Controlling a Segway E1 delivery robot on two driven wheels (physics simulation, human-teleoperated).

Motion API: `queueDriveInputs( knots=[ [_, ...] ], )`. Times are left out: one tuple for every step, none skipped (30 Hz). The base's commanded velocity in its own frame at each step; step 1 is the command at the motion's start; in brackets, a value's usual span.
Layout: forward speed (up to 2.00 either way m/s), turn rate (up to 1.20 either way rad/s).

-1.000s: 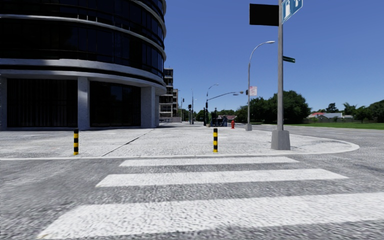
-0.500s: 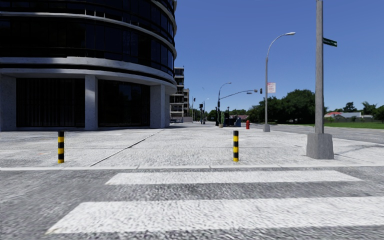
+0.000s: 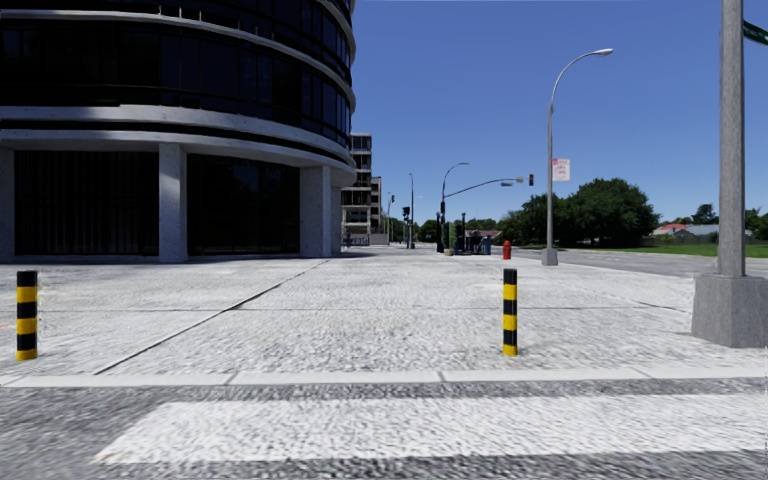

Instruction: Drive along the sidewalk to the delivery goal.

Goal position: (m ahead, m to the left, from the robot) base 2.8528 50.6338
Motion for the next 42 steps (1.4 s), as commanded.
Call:
queueDriveInputs(
  knots=[
    [2.0,0.0],
    [2.0,0.0],
    [2.0,0.0],
    [2.0,0.0],
    [2.0,0.0],
    [2.0,0.0],
    [2.0,0.0],
    [2.0,0.0],
    [2.0,0.0],
    [2.0,0.0],
    [2.0,0.0],
    [2.0,0.0],
    [2.0,0.0],
    [2.0,0.0],
    [2.0,0.0],
    [2.0,0.0],
    [2.0,0.0],
    [2.0,0.0],
    [2.0,0.0],
    [2.0,0.0],
    [2.0,0.0],
    [2.0,0.0],
    [2.0,0.0],
    [2.0,0.0],
    [2.0,0.0],
    [2.0,0.0],
    [2.0,0.0],
    [2.0,0.0],
    [2.0,0.0],
    [2.0,0.0],
    [2.0,0.0],
    [2.0,0.0],
    [2.0,0.0],
    [2.0,0.0],
    [2.0,0.0],
    [2.0,0.0],
    [2.0,0.0],
    [2.0,0.0],
    [2.0,0.0],
    [2.0,0.0],
    [2.0,0.0],
    [2.0,0.0]
  ],
)
